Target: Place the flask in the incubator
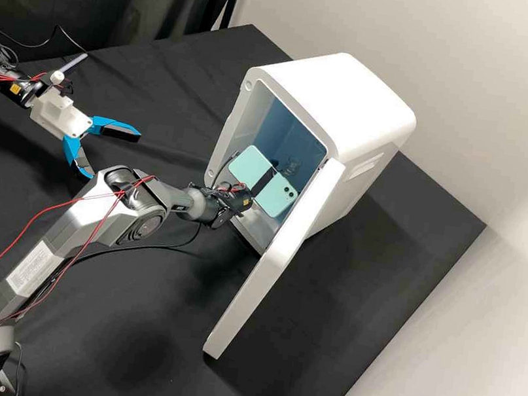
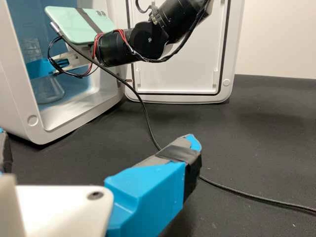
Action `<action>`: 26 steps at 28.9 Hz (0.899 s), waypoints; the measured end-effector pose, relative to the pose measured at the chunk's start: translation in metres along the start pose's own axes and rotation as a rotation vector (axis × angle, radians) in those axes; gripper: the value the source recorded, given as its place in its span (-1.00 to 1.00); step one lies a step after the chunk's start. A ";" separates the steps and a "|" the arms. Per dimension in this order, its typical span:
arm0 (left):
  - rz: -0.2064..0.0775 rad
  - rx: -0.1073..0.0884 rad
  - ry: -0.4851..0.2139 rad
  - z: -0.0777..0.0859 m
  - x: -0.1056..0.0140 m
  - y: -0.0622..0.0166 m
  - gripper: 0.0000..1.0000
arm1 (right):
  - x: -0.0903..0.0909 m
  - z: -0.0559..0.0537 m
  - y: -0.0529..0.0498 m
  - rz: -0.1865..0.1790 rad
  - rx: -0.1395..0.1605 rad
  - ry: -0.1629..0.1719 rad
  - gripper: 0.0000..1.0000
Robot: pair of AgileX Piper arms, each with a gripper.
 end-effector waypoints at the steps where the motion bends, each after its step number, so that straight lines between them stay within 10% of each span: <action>1: 0.000 0.000 0.000 0.000 0.000 0.0000 1.00 | 0.000 0.000 0.000 0.000 0.000 0.000 1.00; 26: 0.000 0.000 0.000 0.000 0.000 0.0000 1.00 | -0.001 0.001 -0.001 -0.006 0.000 -0.003 1.00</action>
